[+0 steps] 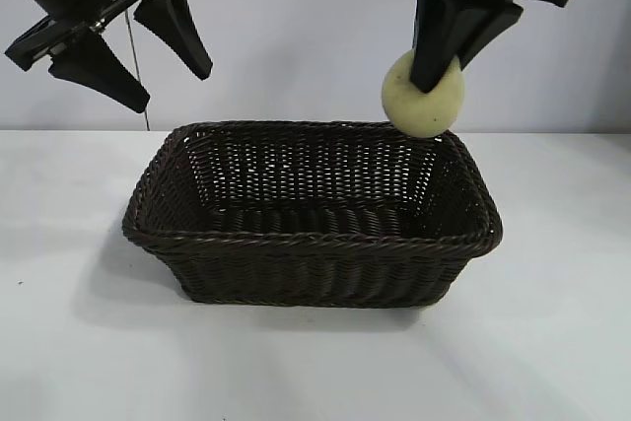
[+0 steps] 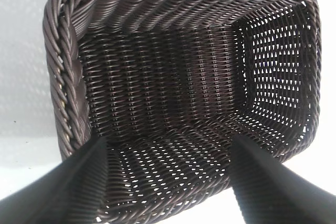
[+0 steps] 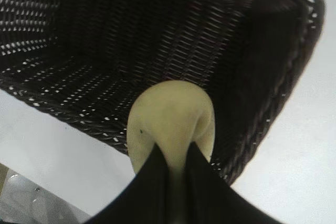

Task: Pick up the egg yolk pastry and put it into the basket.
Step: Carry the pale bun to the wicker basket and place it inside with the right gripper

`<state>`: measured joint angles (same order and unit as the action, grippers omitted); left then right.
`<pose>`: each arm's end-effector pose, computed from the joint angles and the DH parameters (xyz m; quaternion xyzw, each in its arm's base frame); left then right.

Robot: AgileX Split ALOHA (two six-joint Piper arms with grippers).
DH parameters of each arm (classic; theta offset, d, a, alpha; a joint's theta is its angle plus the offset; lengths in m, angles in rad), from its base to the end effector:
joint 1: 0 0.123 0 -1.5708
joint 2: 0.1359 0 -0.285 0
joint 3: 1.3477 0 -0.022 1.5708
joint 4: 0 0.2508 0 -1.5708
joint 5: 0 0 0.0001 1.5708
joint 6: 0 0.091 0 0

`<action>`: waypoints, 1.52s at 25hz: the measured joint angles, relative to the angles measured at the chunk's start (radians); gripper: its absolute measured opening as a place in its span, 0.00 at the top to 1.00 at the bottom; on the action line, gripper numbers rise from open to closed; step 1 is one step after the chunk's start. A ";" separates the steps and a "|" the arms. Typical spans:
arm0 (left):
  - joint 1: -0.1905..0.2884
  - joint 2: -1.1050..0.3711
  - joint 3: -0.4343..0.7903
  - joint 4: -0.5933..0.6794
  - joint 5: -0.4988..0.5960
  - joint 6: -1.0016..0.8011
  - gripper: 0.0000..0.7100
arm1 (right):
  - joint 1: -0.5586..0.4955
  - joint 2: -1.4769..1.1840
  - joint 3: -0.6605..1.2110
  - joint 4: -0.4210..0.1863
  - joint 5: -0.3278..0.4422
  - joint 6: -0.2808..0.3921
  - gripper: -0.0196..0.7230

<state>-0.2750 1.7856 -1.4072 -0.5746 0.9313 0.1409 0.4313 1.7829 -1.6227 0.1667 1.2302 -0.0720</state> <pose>0.3538 -0.1411 0.2654 0.0706 0.9504 -0.2638 0.1488 0.3329 0.1689 0.3080 -0.2294 0.9608 0.1039 0.1162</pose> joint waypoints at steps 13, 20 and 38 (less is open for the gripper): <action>0.000 0.000 0.000 0.000 0.004 0.001 0.32 | 0.031 0.127 0.005 -0.028 -0.111 0.051 0.91; 0.000 0.000 0.000 0.000 0.008 0.001 0.32 | 0.031 0.208 0.005 -0.026 -0.183 0.084 0.90; 0.000 0.000 0.000 0.000 0.007 0.002 0.32 | 0.022 0.160 -0.019 -0.021 -0.127 0.090 0.39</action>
<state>-0.2750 1.7856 -1.4072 -0.5746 0.9379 0.1428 0.4534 1.9425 -1.6420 0.1461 1.1037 0.0183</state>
